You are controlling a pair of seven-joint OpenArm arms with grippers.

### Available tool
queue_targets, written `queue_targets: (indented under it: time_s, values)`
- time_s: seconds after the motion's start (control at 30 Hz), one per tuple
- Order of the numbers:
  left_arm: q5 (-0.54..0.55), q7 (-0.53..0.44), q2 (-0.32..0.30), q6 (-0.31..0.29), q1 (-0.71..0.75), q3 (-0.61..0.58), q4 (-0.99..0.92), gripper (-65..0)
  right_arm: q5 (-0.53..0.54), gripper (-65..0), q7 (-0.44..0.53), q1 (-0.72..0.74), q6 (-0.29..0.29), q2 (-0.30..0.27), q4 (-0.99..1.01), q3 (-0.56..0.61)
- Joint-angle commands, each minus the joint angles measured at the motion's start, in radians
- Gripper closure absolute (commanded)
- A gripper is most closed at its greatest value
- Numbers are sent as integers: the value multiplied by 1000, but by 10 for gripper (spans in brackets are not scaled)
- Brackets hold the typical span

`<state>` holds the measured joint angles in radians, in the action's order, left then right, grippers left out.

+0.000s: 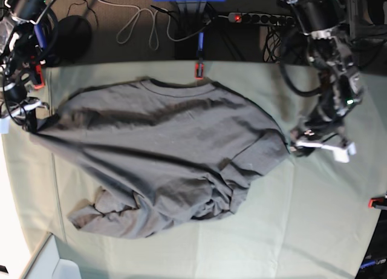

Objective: Layout the t-shirt on the table in an organized manner, then fold the t-shirt properly
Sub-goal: 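Grasp the shirt collar side with the right gripper and the body with the left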

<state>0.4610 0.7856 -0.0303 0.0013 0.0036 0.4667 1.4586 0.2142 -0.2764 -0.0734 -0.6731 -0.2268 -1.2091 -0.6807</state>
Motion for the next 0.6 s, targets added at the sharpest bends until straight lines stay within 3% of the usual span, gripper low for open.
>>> queue_targets:
  time_s: [0.0, 0.3, 0.57]
  values:
    - [6, -8, 0, 1, -17, -23, 20, -389, 15, 0, 26, 8, -12, -4, -13, -3]
    - [0, -131, 3, 6, -15, -191, 0, -385, 14, 0, 27, -12, -14, 20, -13, 0]
    - [2, -142, 5, 6, -17, -197, -65, -385, 14, 0, 27, -32, -14, 22, -16, 0]
